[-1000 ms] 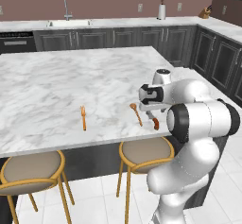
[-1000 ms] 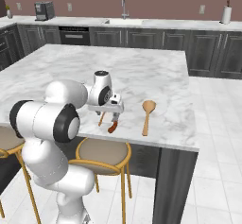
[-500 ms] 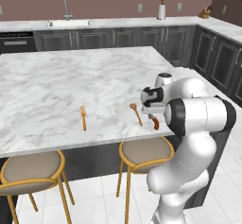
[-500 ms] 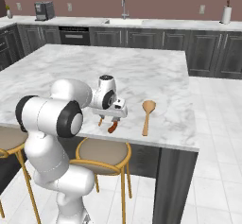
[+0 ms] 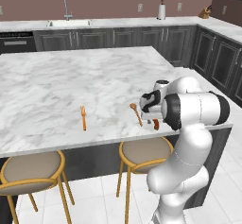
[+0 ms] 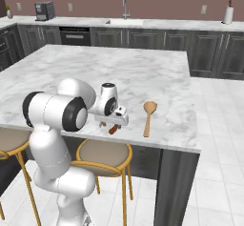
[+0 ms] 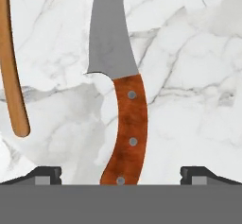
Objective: Pick up the metallic utensils from the counter and place them in the open drawer. Make sure not to pick up any wooden utensils.
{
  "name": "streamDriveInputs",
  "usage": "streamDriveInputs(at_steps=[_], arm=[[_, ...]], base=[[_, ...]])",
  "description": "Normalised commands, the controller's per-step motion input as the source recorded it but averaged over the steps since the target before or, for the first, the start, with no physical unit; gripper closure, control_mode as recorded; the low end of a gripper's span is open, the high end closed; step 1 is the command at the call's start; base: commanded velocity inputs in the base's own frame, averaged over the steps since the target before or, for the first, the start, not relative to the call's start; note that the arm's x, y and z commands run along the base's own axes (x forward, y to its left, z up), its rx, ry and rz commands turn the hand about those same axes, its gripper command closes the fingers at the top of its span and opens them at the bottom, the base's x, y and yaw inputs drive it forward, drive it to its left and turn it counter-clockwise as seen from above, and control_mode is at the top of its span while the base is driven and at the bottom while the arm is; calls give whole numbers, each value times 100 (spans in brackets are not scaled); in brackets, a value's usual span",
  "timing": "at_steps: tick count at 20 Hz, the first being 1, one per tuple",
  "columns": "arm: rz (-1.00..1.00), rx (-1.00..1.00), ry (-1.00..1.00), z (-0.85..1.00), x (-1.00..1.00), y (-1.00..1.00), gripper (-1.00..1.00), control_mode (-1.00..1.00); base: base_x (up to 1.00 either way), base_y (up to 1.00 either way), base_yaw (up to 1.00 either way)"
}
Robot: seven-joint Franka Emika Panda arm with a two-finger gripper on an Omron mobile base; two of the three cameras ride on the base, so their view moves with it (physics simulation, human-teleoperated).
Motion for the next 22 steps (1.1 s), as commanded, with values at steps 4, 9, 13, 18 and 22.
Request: streamDriveInputs(at_steps=[4, 9, 13, 18, 22], arm=[[-5, 0, 0, -50, 0, 0, -100, -100], [-5, 0, 0, -52, 5, 0, -100, -100], [-2, 0, 0, -17, 0, 0, -100, -100], [0, 0, 0, 0, 0, 0, 100, -100], [0, 0, 0, 0, 0, 0, 100, -100]], base=[[0, 0, 0], [0, 0, 0], [0, 0, 0], [0, 0, 0], [0, 0, 0]])
